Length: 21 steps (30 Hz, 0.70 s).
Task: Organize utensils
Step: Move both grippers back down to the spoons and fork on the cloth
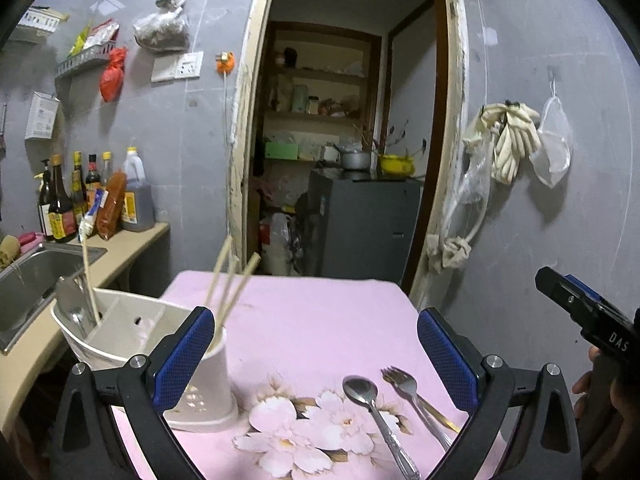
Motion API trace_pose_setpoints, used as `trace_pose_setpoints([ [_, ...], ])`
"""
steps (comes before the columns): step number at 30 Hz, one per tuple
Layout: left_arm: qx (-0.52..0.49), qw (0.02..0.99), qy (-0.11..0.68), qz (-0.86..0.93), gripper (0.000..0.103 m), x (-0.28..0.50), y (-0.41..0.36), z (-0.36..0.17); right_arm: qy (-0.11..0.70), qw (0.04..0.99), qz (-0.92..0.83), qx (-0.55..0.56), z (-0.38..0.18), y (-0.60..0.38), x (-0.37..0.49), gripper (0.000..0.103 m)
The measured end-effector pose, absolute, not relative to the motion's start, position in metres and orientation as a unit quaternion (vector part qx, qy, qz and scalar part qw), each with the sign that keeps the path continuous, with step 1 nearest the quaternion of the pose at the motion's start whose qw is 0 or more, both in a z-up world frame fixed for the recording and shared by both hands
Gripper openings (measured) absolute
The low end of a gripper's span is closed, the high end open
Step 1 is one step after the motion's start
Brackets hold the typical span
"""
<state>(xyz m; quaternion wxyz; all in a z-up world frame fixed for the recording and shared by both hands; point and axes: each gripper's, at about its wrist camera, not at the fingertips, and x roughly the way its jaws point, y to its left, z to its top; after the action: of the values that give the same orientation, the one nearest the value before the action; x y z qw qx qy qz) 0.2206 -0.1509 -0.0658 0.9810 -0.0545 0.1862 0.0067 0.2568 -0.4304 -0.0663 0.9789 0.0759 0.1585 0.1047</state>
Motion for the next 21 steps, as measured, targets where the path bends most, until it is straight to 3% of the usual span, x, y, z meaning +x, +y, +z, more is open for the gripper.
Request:
trace_pose_setpoints([
  [16,-0.031,0.954,0.296,-0.027,0.102,0.272,-0.175,-0.137,0.285,0.943,0.131,0.115,-0.166,-0.443,0.319,0.100],
  [21,-0.037,0.946,0.319,-0.037,0.101,0.286,-0.175,-0.156,0.326,0.924,0.158,0.123,-0.189,-0.430,0.340,0.088],
])
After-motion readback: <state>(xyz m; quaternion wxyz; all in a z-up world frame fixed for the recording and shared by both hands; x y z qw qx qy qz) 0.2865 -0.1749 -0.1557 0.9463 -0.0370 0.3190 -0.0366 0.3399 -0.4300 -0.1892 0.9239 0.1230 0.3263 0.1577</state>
